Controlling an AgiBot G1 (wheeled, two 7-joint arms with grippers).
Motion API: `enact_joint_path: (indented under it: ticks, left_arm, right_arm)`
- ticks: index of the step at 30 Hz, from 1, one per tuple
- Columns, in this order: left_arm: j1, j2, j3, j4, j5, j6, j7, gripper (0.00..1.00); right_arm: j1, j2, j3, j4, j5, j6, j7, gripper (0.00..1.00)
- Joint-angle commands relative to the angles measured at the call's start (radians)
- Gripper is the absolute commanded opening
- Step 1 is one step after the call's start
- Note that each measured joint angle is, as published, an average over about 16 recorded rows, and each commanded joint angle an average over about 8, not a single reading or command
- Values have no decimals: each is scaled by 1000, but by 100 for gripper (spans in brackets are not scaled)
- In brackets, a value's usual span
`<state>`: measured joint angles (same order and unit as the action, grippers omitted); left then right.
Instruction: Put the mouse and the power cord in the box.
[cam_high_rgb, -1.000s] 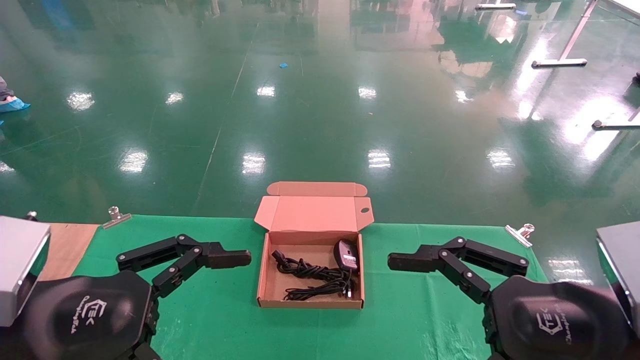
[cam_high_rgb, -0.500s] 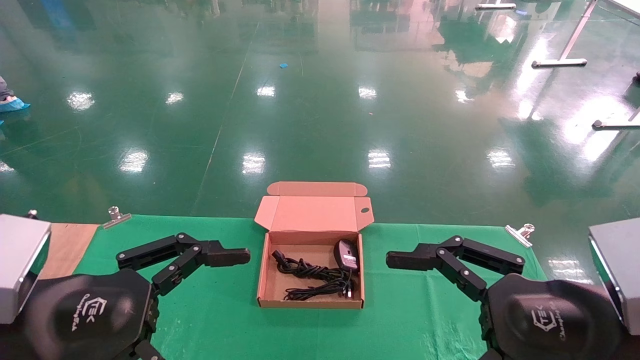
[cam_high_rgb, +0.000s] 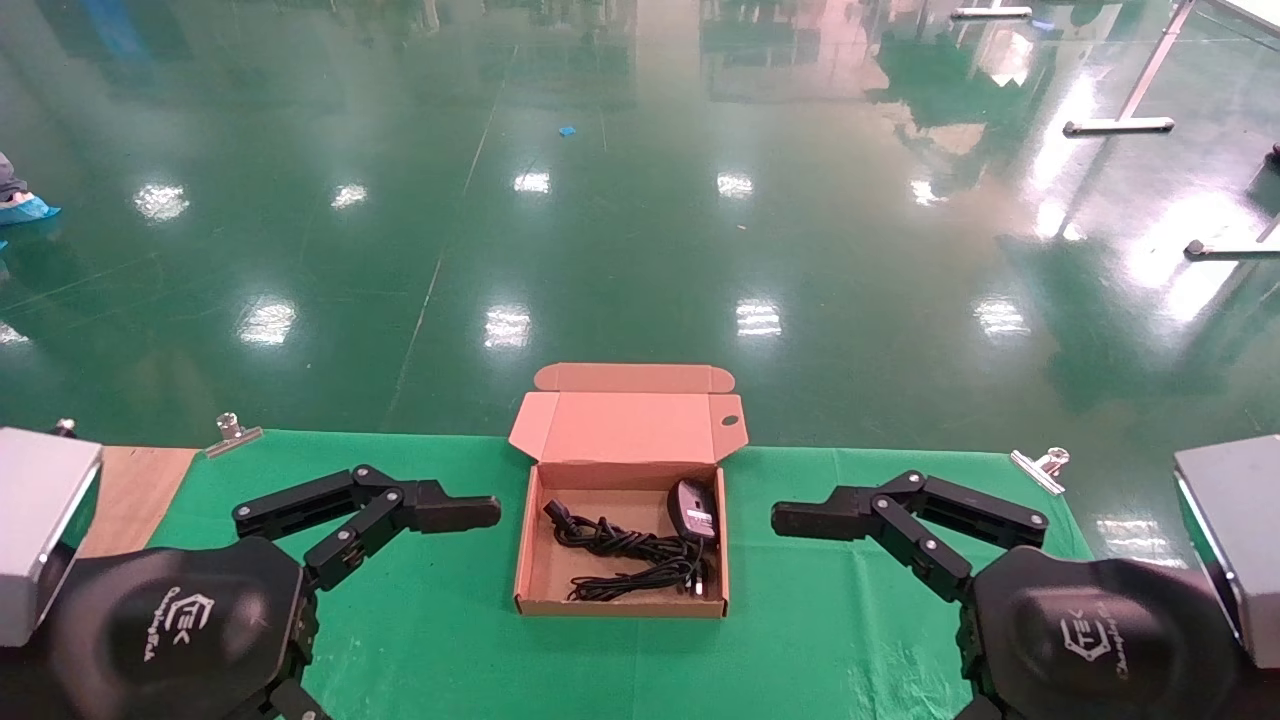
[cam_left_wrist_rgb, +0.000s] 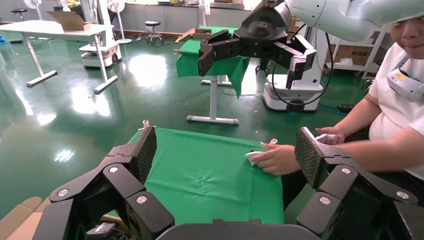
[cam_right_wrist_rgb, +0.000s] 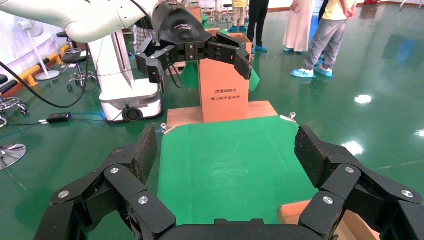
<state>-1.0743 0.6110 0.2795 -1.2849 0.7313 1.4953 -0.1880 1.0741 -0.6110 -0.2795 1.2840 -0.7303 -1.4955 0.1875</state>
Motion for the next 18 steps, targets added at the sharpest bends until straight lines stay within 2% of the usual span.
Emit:
enact_joint_path:
  ticks: [1,18]
  left_arm:
    - [0,0,0,0,0,0,0,100]
    - [0,0,0,1,-1,0,1,100]
  right_arm:
    - [0,0,0,0,0,0,0,100]
    - [1,-1,-1,-1,-1,1,-1,100]
